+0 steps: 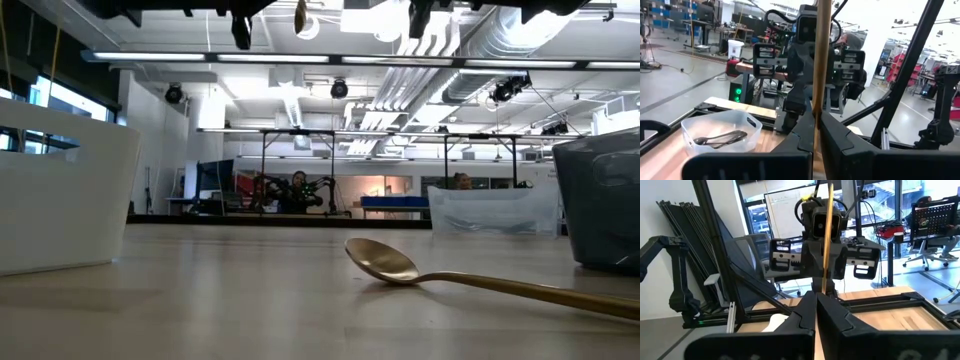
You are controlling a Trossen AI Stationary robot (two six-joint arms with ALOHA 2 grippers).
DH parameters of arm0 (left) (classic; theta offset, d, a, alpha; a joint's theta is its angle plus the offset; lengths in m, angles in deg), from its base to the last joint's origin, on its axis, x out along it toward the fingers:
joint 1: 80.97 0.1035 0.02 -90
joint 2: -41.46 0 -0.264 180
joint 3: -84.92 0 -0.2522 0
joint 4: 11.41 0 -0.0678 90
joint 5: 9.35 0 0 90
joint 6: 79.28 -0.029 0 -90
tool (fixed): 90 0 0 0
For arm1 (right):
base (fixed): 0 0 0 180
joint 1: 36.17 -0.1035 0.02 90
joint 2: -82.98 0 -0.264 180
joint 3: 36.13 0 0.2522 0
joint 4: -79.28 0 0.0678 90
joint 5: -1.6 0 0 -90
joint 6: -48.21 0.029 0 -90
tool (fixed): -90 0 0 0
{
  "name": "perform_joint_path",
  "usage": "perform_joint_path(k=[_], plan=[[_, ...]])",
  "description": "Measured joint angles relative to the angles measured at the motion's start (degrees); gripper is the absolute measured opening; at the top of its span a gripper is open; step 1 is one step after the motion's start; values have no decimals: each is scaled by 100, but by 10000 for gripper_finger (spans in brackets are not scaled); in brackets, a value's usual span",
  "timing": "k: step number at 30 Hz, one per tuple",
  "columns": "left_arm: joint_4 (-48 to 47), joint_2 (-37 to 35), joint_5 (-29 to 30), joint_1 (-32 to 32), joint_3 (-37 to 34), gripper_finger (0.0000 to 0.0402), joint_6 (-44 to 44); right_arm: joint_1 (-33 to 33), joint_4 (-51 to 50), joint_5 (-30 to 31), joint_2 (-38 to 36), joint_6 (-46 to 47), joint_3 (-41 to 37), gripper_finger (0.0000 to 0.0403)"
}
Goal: Sort silverware by color (type)
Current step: Put the gold spoon into the white bin
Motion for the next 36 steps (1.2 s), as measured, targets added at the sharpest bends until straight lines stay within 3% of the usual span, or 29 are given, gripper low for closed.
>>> perform_joint_path(k=[36], plan=[[-15, -5, 4, 0, 2, 0, -44, 2, -230, 62, 0, -1, 0, 0]])
